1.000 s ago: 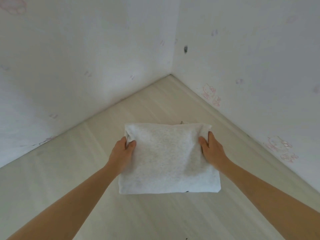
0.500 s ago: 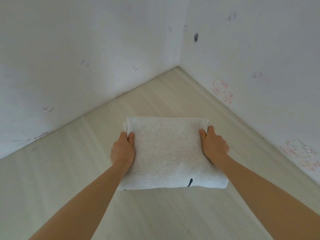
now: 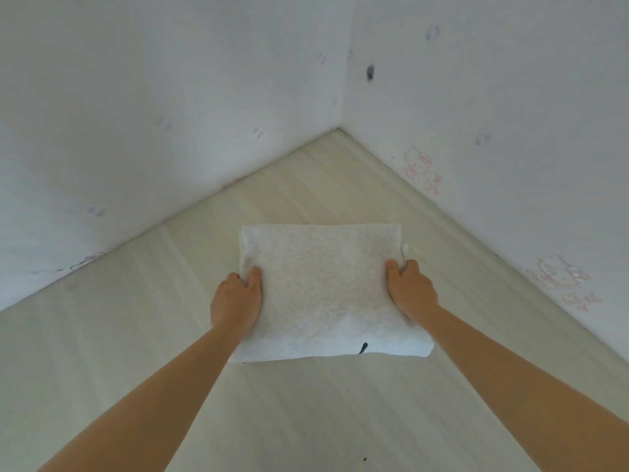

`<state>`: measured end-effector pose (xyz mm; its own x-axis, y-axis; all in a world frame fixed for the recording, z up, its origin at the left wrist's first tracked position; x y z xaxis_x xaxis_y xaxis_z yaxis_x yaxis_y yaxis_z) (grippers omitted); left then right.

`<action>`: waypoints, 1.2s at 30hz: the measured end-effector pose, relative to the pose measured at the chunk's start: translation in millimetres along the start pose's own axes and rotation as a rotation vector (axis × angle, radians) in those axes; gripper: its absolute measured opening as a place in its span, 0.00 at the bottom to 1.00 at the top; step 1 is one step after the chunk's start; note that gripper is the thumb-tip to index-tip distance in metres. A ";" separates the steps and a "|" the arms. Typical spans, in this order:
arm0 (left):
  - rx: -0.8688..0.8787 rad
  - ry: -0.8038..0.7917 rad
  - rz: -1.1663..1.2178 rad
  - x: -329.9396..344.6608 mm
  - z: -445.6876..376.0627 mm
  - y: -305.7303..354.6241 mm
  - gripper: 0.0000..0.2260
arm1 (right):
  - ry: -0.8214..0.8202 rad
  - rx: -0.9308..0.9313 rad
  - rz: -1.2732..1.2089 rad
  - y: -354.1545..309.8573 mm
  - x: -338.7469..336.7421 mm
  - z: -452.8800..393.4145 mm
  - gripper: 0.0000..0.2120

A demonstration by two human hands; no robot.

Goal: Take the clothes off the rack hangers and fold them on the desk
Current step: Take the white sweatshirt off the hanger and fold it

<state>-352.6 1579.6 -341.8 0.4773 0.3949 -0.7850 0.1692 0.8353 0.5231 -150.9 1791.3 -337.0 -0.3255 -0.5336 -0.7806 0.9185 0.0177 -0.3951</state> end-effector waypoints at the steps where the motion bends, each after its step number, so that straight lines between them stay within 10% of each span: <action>1: 0.000 -0.034 0.017 -1.3 2.0 -0.1 0.24 | -0.028 0.012 -0.021 1.2 0.2 7.3 0.23; 17: 0.012 -0.282 0.560 -34.6 113.4 -23.5 0.14 | 0.151 0.231 -0.592 97.9 2.9 193.2 0.19; 36: 0.239 -0.975 0.383 32.7 429.3 -15.7 0.12 | 0.619 0.706 -1.069 366.9 9.8 538.7 0.19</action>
<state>30.5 1415.1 -233.3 0.9987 0.0504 -0.0067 -0.0240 0.5828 0.8123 303.9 1337.0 -228.7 -0.7978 0.4319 -0.4207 0.0295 -0.6689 -0.7428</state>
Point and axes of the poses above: each hand's wrist, its own z-axis away from the middle knuckle, its own x-axis out of the palm, y = z × x, the point moved 1 cm from there along -z, towards the middle knuckle, and after that the axes turned 4 degrees about x, right-handed, at the moved point
